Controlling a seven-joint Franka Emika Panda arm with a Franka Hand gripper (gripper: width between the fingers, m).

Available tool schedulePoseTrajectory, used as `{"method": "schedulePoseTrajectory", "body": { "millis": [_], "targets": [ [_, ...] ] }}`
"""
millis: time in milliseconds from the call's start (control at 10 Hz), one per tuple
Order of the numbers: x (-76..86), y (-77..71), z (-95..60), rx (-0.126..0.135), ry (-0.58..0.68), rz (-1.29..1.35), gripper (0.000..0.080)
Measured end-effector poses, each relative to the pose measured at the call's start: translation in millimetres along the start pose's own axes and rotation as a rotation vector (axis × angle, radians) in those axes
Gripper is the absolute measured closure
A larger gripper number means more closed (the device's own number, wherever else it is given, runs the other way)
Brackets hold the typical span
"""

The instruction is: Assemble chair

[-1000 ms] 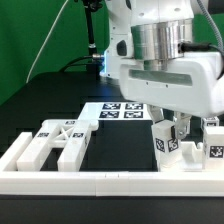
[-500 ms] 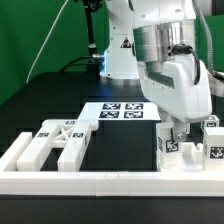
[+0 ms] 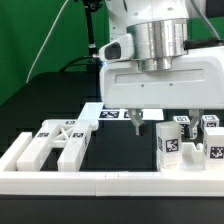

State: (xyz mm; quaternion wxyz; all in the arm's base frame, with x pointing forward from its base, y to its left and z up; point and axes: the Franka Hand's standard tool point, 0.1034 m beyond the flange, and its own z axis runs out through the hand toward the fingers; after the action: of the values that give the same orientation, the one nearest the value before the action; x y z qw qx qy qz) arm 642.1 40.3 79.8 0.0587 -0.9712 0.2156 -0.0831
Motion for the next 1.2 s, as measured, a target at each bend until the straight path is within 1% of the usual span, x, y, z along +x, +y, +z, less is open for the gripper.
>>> {"method": "schedulePoseTrajectory", "body": {
  "millis": [300, 400, 500, 600, 700, 800, 1000, 1100, 1200],
  "targets": [
    [-0.3, 0.4, 0.7, -0.002, -0.001, -0.122, 0.0151],
    [-0.5, 0.3, 1.0, -0.001, -0.001, -0.087, 0.0151],
    [-0.5, 0.5, 1.1, -0.001, -0.002, -0.089, 0.0298],
    [-0.7, 0.4, 1.2, 0.0, -0.002, -0.067, 0.0298],
    [-0.8, 0.1, 1.3, 0.0, -0.002, 0.012, 0.0442],
    [-0.7, 0.2, 1.2, 0.0, -0.002, 0.086, 0.0511],
    [-0.5, -1.2, 1.5, 0.0, -0.003, 0.242, 0.0511],
    [1.2, -3.8, 1.4, -0.001, -0.002, 0.405, 0.0511],
    [1.0, -4.2, 2.0, -0.007, -0.008, 0.565, 0.0511]
  ]
}}
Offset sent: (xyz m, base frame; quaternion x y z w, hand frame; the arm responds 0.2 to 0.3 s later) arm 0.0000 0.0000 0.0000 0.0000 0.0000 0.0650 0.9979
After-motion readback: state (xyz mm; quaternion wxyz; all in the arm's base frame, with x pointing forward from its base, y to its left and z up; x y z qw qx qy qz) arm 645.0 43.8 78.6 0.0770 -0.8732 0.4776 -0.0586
